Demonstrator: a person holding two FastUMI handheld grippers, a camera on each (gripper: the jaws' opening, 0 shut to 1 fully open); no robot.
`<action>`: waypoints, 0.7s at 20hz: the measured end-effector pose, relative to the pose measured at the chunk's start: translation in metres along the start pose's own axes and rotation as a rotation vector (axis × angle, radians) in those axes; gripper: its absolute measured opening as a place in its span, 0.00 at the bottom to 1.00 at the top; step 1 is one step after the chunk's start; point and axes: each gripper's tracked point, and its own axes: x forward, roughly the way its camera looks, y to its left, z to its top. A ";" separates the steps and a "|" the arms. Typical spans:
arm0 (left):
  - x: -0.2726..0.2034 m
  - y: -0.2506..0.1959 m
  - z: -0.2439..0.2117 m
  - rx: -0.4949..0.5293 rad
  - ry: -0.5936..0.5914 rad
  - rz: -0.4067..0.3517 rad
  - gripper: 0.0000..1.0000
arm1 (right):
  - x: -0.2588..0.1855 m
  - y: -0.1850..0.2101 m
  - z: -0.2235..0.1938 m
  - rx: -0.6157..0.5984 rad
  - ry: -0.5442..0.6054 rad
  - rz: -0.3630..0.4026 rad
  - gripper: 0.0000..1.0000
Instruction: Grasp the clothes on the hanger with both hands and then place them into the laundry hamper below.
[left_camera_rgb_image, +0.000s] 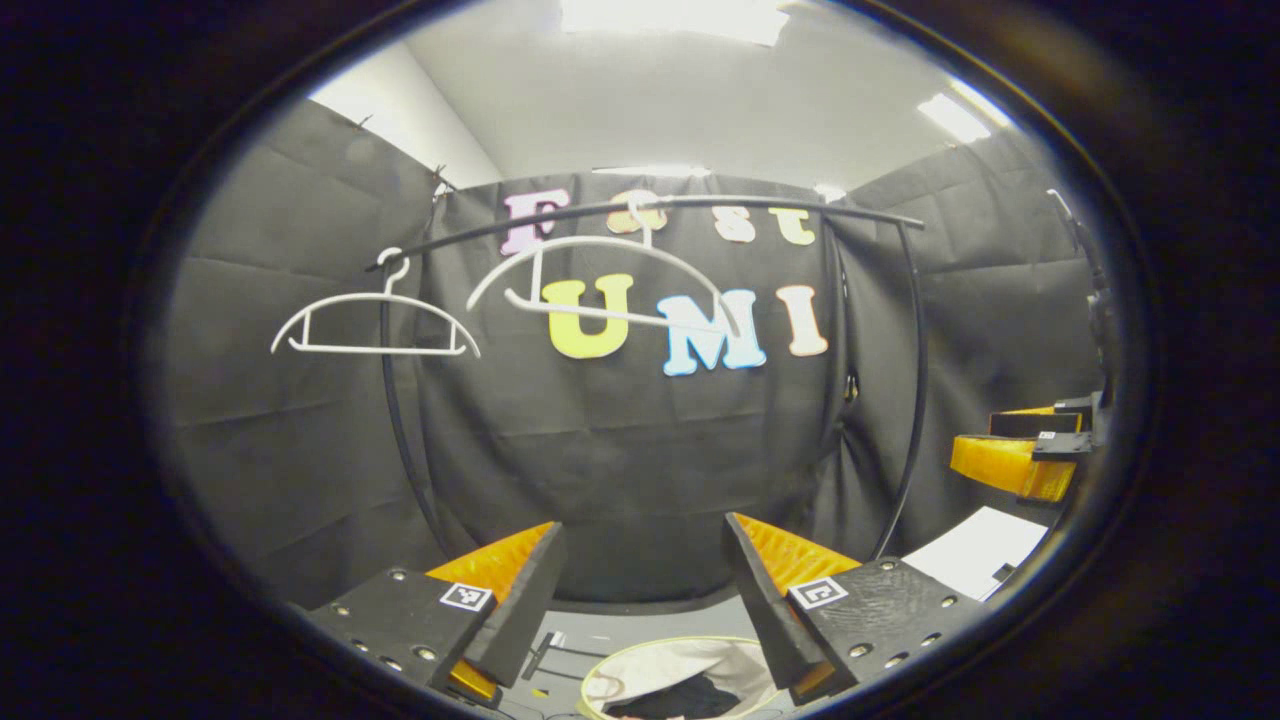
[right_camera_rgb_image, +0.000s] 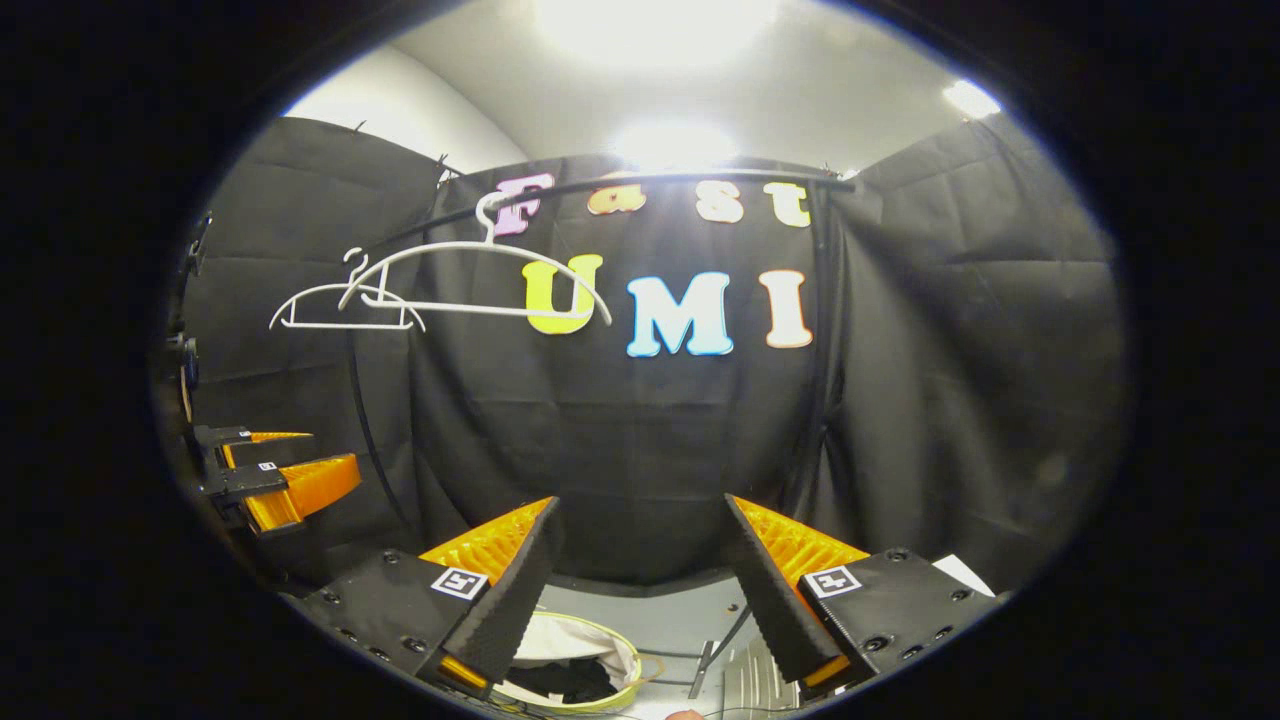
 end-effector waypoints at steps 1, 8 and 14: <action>-0.010 -0.006 0.009 -0.006 -0.016 0.000 0.92 | -0.012 -0.004 0.008 0.002 -0.022 -0.004 0.95; -0.068 0.001 0.046 0.005 -0.096 0.047 0.92 | -0.062 -0.041 0.026 0.024 -0.121 -0.064 0.95; -0.092 0.006 0.063 0.020 -0.147 0.063 0.92 | -0.089 -0.074 0.022 0.050 -0.159 -0.127 0.94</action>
